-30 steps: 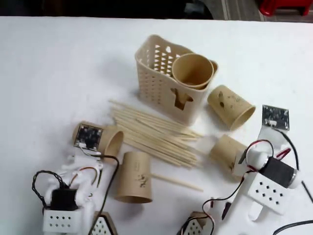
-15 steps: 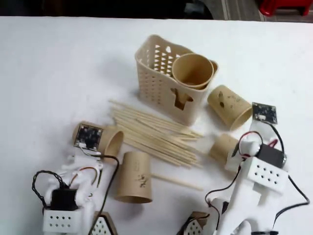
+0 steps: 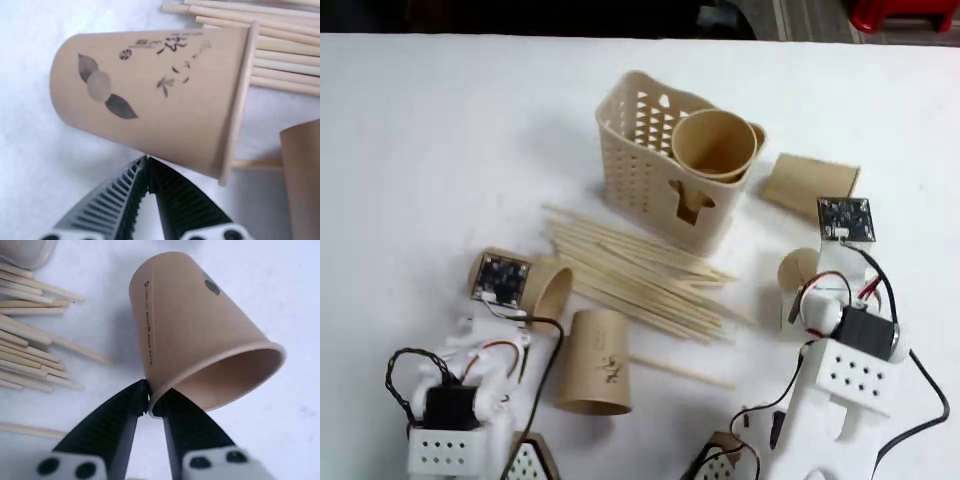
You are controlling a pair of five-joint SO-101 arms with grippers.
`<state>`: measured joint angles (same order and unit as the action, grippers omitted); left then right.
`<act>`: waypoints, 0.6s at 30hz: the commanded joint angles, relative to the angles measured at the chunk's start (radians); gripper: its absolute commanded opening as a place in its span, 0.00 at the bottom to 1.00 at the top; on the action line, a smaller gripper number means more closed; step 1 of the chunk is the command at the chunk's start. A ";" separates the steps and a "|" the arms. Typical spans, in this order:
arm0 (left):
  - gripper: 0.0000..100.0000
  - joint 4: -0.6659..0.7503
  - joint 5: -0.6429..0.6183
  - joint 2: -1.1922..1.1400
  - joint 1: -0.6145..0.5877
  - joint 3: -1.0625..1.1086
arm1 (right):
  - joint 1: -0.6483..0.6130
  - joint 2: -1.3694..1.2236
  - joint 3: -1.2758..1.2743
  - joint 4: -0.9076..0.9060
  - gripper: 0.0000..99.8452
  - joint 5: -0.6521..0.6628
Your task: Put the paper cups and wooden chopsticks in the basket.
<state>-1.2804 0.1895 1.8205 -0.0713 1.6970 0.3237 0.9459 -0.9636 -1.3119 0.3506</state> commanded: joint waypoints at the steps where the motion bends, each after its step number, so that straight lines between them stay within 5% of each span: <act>1: 0.02 -0.005 -0.008 0.001 -0.002 -0.005 | -0.002 0.077 0.037 0.008 0.02 0.014; 18: 0.02 -0.005 -0.008 0.001 -0.002 -0.005 | 0.042 0.188 0.410 -0.205 0.02 0.321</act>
<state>-1.2804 0.1895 1.8205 -0.0713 1.6970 0.3590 1.1162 -0.6951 -1.5052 0.6498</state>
